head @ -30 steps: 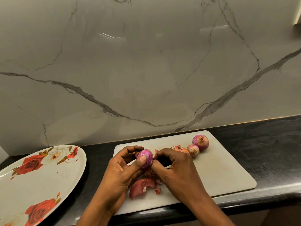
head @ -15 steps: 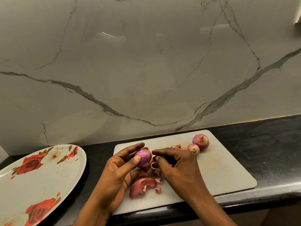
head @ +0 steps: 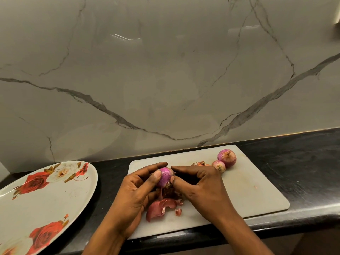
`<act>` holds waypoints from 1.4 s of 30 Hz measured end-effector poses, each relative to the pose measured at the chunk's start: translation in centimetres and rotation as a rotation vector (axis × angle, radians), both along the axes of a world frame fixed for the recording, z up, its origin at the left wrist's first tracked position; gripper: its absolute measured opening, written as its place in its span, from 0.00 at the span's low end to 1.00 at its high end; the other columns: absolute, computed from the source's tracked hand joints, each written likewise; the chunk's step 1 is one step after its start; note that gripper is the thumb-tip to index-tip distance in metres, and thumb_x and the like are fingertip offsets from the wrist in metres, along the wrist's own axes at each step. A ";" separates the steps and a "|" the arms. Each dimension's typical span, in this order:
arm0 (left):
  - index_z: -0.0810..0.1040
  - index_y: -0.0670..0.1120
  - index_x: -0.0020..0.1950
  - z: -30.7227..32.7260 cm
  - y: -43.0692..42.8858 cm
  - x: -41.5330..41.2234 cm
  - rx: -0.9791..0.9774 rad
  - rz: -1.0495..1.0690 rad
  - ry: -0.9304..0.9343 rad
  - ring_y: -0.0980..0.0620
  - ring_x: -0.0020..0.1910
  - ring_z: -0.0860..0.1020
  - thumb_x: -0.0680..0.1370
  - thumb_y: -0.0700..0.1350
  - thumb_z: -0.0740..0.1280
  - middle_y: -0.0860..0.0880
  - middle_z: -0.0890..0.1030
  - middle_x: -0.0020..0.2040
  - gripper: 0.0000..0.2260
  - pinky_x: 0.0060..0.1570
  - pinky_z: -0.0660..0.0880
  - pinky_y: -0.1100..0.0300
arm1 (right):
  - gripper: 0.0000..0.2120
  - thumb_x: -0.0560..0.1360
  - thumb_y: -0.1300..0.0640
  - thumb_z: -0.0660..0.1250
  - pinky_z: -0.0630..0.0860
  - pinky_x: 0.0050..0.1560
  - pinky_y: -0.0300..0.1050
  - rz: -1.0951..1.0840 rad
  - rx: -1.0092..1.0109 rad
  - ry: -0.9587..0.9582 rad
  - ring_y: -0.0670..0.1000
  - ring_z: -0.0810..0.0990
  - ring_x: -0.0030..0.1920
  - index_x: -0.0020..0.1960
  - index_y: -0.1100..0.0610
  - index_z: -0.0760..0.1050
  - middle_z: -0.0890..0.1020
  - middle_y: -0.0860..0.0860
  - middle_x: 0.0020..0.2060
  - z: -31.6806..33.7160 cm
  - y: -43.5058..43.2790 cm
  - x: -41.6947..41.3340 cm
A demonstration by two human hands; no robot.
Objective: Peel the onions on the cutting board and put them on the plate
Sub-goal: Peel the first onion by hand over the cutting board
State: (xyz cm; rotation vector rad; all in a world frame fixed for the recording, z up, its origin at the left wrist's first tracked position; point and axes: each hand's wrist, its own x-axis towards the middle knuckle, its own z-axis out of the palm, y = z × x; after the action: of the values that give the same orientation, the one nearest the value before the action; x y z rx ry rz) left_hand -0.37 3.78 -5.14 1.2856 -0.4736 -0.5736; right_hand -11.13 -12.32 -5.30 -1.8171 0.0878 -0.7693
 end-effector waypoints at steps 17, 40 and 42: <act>0.82 0.44 0.68 0.0 -0.3 0.0 -0.057 0.008 0.051 0.35 0.61 0.84 0.82 0.44 0.64 0.36 0.84 0.63 0.16 0.51 0.86 0.49 | 0.18 0.77 0.60 0.72 0.85 0.48 0.39 -0.157 -0.052 -0.026 0.40 0.87 0.45 0.47 0.34 0.82 0.86 0.32 0.42 -0.6 0.0 0.1; 0.85 0.44 0.63 -0.2 -0.4 -0.1 -0.021 -0.004 0.009 0.39 0.64 0.83 0.81 0.43 0.66 0.40 0.84 0.64 0.14 0.58 0.84 0.46 | 0.14 0.77 0.51 0.71 0.84 0.45 0.40 -0.085 -0.133 -0.060 0.42 0.86 0.44 0.48 0.29 0.82 0.87 0.36 0.40 0.3 0.7 -0.2; 0.85 0.43 0.63 -0.1 -0.4 -0.2 -0.050 0.002 0.046 0.37 0.62 0.83 0.81 0.43 0.66 0.39 0.84 0.63 0.14 0.56 0.85 0.45 | 0.19 0.77 0.56 0.71 0.83 0.44 0.37 -0.098 -0.124 -0.045 0.41 0.86 0.44 0.44 0.29 0.81 0.86 0.34 0.40 0.1 0.5 -0.2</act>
State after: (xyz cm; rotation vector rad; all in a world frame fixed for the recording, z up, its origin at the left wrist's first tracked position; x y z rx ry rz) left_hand -0.56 3.36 -5.20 1.2231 -0.4452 -0.5852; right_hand -11.34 -11.83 -5.20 -1.9223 0.1025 -0.9021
